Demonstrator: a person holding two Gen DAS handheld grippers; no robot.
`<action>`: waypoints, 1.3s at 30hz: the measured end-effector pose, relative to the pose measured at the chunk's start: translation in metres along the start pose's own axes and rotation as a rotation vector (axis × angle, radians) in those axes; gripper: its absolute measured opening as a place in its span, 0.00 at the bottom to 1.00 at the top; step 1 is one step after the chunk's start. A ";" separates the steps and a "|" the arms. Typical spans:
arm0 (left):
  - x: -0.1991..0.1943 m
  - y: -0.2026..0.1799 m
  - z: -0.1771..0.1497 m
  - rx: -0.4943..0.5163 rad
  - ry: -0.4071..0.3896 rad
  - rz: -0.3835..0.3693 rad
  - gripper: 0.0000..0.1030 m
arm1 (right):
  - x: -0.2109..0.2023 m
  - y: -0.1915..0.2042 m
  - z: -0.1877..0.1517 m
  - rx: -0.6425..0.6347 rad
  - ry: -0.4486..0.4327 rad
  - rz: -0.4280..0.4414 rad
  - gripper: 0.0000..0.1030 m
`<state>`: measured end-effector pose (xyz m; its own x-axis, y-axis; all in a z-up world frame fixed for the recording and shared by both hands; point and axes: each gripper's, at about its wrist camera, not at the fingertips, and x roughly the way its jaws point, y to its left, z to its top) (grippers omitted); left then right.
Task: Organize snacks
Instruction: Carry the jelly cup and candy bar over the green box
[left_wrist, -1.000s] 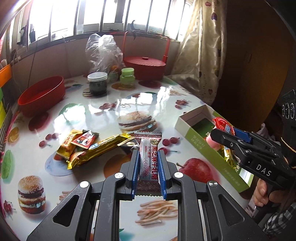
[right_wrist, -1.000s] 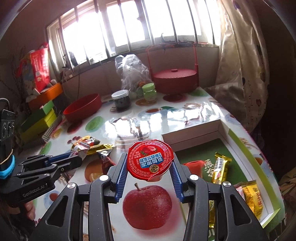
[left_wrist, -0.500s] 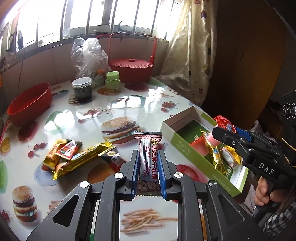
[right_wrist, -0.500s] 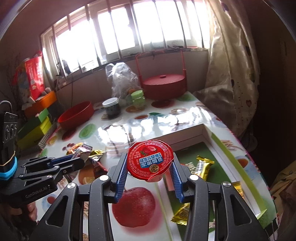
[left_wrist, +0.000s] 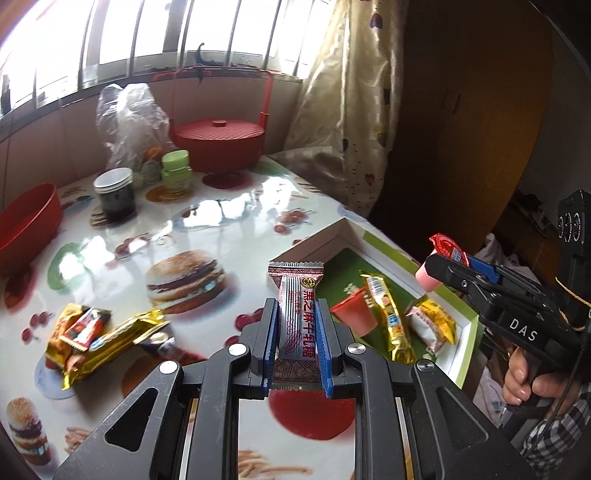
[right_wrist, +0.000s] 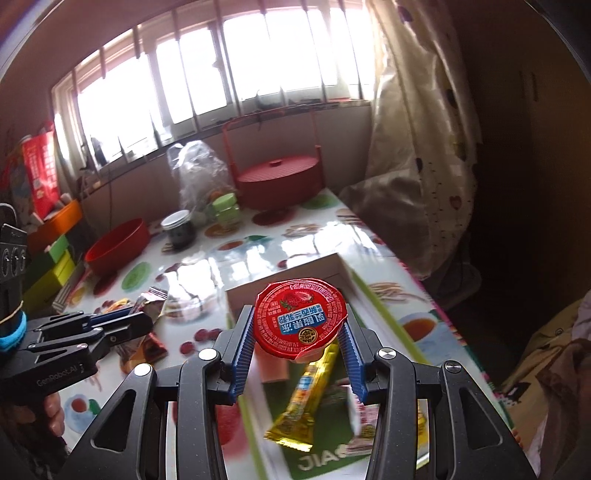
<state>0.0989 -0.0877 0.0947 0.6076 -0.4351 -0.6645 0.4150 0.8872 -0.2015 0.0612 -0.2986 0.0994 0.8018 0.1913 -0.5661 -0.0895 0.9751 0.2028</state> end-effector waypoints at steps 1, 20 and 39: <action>0.001 -0.002 0.000 -0.002 0.003 -0.005 0.20 | -0.001 -0.004 0.000 0.006 0.000 -0.006 0.41; 0.050 -0.044 0.017 0.032 0.062 -0.129 0.20 | 0.003 -0.051 -0.011 0.081 0.030 -0.065 0.41; 0.090 -0.054 0.023 0.034 0.119 -0.144 0.20 | 0.038 -0.056 -0.022 0.078 0.088 -0.076 0.41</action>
<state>0.1465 -0.1783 0.0621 0.4564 -0.5344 -0.7114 0.5162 0.8103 -0.2774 0.0831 -0.3432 0.0490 0.7495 0.1296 -0.6492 0.0184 0.9762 0.2161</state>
